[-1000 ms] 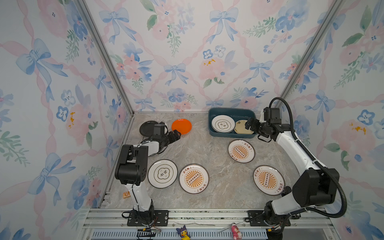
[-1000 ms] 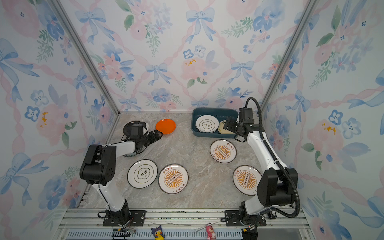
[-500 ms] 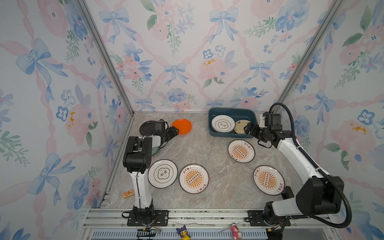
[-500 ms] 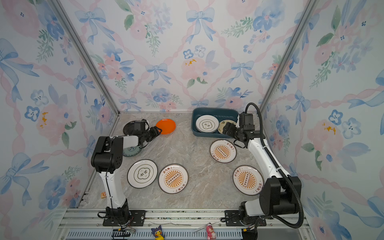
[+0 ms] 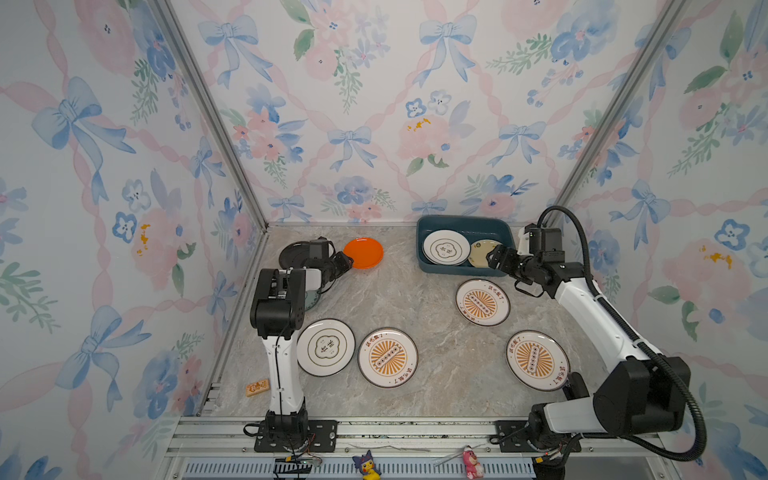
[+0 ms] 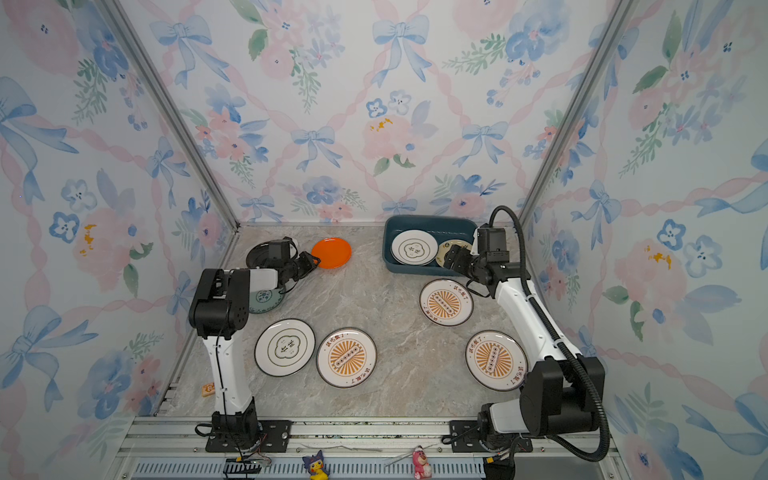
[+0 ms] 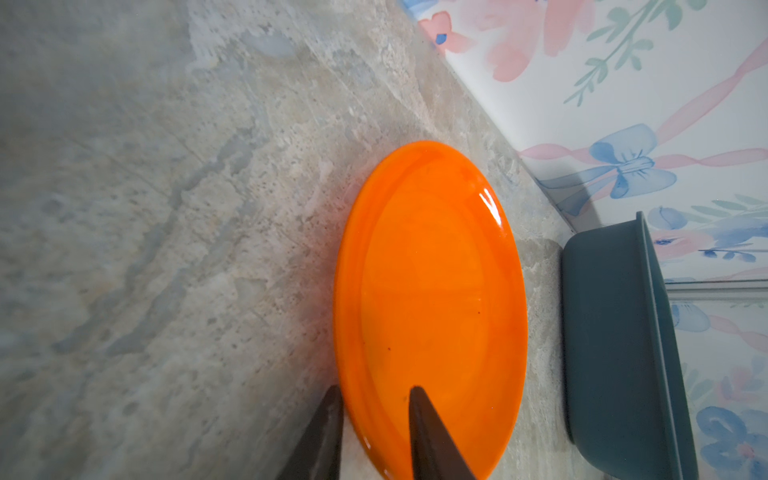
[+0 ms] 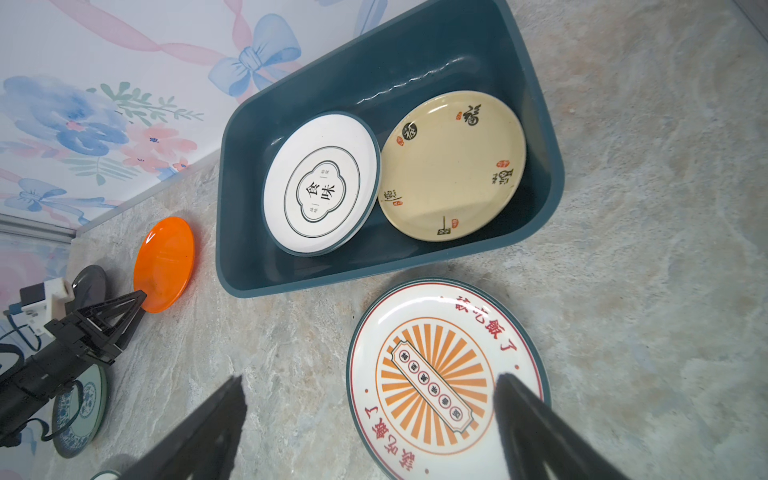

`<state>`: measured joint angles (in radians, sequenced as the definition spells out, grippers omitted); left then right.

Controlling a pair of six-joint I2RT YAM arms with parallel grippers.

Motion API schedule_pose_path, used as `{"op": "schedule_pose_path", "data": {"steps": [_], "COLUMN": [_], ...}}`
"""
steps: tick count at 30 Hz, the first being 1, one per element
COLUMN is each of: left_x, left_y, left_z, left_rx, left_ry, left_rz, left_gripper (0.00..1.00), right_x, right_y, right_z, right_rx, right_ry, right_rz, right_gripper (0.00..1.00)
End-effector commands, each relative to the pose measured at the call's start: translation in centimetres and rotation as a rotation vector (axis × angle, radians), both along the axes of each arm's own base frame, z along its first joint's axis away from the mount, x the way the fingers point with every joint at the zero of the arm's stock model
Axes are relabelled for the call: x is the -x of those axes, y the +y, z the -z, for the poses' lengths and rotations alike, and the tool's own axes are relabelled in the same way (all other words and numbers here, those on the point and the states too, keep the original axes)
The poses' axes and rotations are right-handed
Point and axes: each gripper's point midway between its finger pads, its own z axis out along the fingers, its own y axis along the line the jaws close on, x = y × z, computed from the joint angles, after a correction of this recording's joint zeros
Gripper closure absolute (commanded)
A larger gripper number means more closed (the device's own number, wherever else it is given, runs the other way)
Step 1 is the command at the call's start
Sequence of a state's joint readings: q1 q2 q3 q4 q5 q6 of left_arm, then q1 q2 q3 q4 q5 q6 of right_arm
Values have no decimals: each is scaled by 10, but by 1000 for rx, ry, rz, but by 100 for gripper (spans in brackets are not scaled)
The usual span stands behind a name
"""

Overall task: Place the plates into the plastic bin on the countertop
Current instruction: 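Move the left gripper to the orange plate while the right gripper withdraws, then grasp the orange plate edge with the left gripper and tilt it up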

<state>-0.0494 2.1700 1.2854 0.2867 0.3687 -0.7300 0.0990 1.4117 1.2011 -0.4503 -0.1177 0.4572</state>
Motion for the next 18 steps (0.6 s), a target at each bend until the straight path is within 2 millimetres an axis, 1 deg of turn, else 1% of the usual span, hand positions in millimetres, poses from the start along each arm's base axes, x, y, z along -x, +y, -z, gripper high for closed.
{"op": "schedule_pose_path", "data": {"steps": [1,4,11,12,13,18], "left_x": [15,16,20,21,22,27], "left_y": [5,5,5,6,6,5], "left_z": [43,46,50,50,51,50], "left_rx": [-10,-10,-21,-23,-24,-26], "left_ry": [120,126,129,129,133,133], "left_rz": [-2,4,15,16,15,23], "left_gripper": [74,79,86,95,99,100], "right_x": [4,5,7,7,7,9], "right_y": [8,10,13,14,15,18], "right_z": [1,2,3,4,4,8], "right_rx": [-15,-14,-15,-14,-14,-9], "right_ry": [-6,-3,1,2,4,13], "right_rz": [-17,-22,-28,-31,-34,-45], "right_gripper": [9,9,10,10,10,10]}}
